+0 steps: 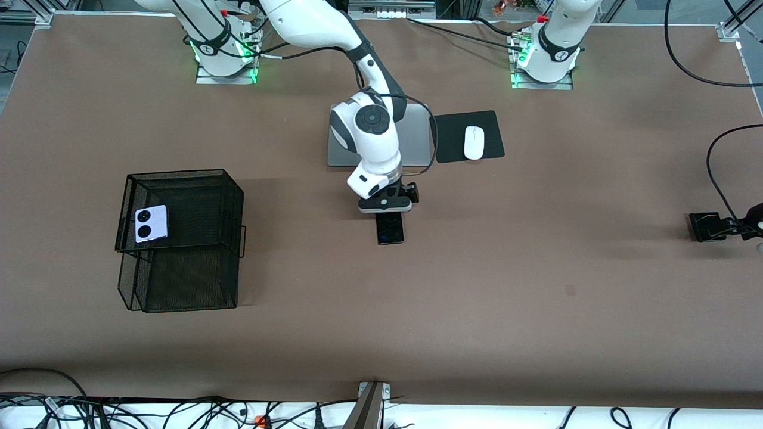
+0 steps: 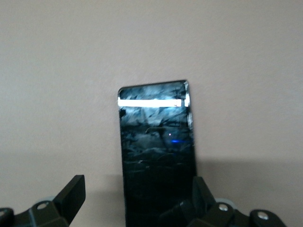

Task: Place phones with both arms
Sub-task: 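Grasp the black phone with the right gripper while the left gripper reaches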

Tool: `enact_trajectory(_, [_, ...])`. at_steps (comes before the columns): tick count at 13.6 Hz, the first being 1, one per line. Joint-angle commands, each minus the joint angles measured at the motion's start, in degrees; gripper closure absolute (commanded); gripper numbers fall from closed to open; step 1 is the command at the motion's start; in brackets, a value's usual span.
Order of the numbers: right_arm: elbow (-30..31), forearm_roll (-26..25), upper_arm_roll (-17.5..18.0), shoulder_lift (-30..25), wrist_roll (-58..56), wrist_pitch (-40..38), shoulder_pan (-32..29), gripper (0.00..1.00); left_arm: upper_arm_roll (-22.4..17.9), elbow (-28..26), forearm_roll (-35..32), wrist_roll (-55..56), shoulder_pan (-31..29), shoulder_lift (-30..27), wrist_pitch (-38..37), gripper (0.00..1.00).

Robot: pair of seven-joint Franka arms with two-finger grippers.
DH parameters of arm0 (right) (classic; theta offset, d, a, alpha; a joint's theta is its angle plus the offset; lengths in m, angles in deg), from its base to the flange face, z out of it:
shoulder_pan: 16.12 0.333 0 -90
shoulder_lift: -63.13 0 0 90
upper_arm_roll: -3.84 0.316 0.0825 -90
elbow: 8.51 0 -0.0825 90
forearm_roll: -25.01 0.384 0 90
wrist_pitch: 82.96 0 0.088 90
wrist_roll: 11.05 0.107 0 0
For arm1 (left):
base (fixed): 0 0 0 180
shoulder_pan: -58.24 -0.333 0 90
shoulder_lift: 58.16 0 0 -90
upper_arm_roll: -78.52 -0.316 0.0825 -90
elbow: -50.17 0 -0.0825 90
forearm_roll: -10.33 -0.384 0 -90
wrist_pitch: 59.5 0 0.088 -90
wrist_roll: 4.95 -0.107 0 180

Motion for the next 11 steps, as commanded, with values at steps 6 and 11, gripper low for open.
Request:
enact_trajectory(6, [-0.01,-0.98,-0.49,1.35,-5.66,1.43,-0.01,0.00,0.70,-5.05,-1.00,-3.35,-3.91,1.85,7.32,0.00])
enact_trajectory(11, [-0.36,-0.46,-0.75,1.17,-7.69,0.55,-1.24,0.00,0.17,-5.49,-3.70,-3.17,-4.00,2.02,7.14,0.00])
